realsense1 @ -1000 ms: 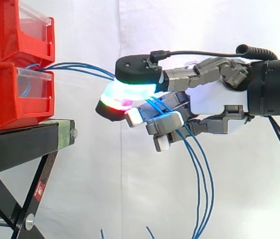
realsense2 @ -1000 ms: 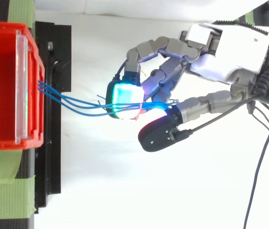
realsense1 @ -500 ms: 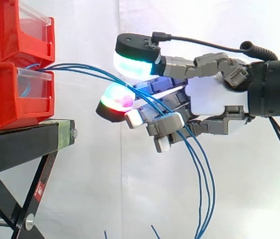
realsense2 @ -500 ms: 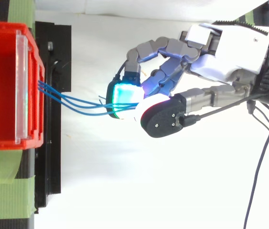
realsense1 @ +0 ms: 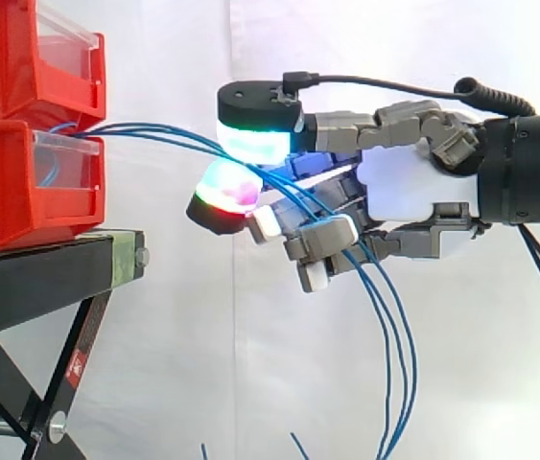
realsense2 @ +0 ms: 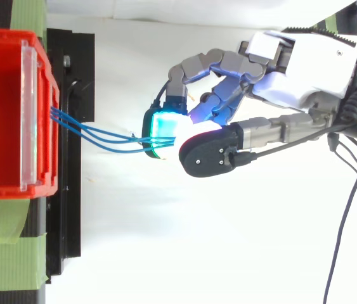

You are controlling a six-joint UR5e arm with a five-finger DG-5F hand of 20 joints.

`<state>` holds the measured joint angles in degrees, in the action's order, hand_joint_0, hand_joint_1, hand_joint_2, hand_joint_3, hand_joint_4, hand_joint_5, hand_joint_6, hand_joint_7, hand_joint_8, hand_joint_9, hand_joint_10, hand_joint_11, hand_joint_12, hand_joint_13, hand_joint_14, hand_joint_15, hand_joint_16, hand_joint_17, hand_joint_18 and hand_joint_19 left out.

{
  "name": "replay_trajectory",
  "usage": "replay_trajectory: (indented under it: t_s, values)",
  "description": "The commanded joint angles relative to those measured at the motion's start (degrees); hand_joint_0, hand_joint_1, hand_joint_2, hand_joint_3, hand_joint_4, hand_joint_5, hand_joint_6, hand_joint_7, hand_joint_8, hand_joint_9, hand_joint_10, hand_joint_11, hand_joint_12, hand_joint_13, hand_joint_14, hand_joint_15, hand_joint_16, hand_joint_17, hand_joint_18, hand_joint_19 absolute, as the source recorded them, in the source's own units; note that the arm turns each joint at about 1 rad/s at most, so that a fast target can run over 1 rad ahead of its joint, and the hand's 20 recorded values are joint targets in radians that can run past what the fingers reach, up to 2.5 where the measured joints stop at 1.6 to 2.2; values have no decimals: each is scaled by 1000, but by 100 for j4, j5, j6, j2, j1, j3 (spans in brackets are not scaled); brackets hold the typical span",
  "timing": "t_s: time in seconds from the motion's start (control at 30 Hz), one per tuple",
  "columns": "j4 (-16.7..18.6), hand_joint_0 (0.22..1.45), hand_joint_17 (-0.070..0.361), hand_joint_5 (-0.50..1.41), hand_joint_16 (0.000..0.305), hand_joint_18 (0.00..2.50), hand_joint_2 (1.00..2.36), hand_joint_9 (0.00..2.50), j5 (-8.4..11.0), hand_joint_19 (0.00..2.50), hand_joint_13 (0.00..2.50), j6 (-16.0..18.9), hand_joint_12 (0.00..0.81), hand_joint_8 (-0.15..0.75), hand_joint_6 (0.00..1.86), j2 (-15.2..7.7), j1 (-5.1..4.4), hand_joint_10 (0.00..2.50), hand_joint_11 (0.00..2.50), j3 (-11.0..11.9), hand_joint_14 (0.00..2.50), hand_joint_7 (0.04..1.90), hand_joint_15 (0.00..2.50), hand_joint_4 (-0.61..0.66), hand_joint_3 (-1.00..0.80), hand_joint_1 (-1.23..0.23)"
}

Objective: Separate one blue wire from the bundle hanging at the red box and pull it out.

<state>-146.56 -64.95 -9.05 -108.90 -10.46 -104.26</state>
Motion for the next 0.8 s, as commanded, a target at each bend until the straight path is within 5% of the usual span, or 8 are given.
replay_trajectory:
  t_s: [0.0,0.3,0.77]
  values:
    - [-4,640,103,-209,46,820,1023,1048,0,1097,1357,0,321,388,844,0,0,21,1036,2,5,1069,1733,183,-222,-777]
    - [-4,714,106,-226,47,761,1027,923,0,1067,1262,-26,313,335,858,0,0,21,1025,2,8,1101,1745,171,-193,-907]
    - [22,753,109,-248,49,722,1000,786,0,1003,1170,-114,328,311,851,0,0,21,999,2,10,1101,1714,175,-500,-963]
